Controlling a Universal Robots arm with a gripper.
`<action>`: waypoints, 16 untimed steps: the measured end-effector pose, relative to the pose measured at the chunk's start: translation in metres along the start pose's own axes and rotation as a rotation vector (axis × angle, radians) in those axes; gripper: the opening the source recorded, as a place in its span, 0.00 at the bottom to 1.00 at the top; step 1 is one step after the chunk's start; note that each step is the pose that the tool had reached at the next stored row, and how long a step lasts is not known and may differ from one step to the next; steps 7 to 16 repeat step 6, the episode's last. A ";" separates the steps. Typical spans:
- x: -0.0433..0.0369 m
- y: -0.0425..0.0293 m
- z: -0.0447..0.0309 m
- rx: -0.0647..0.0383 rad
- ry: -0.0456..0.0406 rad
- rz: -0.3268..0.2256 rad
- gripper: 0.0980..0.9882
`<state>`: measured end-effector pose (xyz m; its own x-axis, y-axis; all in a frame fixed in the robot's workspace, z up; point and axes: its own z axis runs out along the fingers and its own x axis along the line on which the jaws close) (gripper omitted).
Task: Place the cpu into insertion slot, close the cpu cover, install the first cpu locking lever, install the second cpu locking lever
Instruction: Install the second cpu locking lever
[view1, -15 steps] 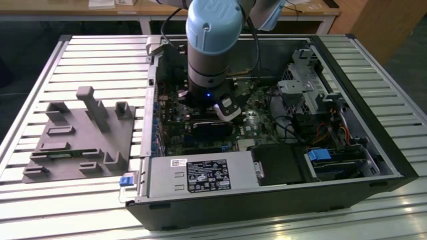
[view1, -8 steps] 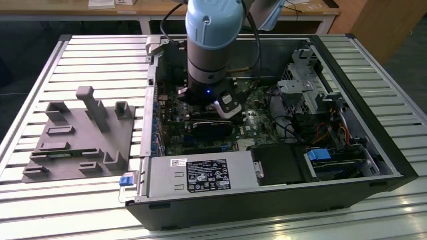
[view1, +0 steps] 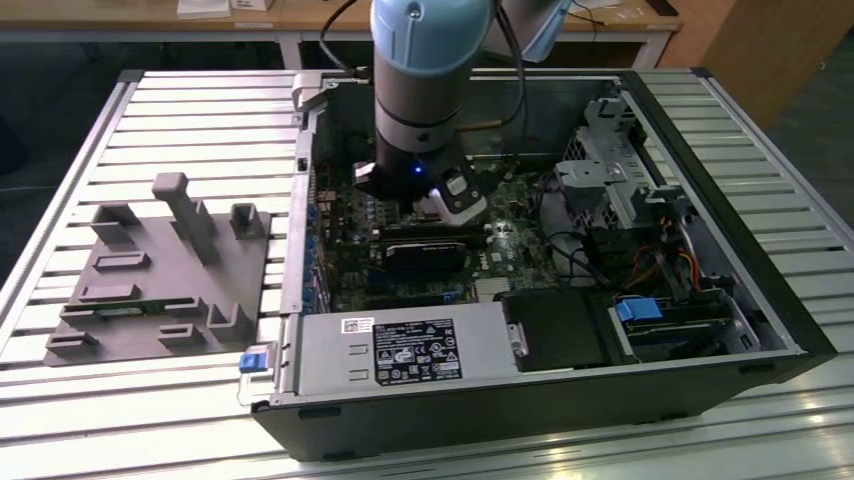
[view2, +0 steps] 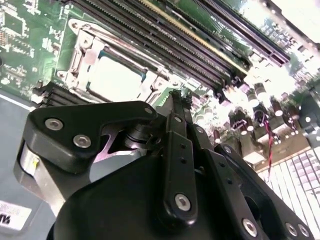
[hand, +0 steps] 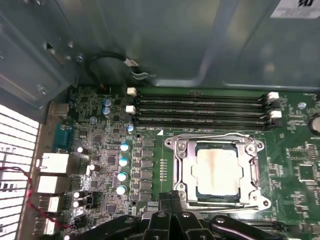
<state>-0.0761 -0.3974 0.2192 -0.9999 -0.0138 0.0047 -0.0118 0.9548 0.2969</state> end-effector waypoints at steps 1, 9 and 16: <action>0.0000 0.0007 -0.0022 0.000 0.0000 0.000 0.01; 0.0000 0.0019 -0.0061 0.000 -0.0002 0.000 0.01; 0.0000 0.0019 -0.0061 0.000 -0.0002 0.000 0.01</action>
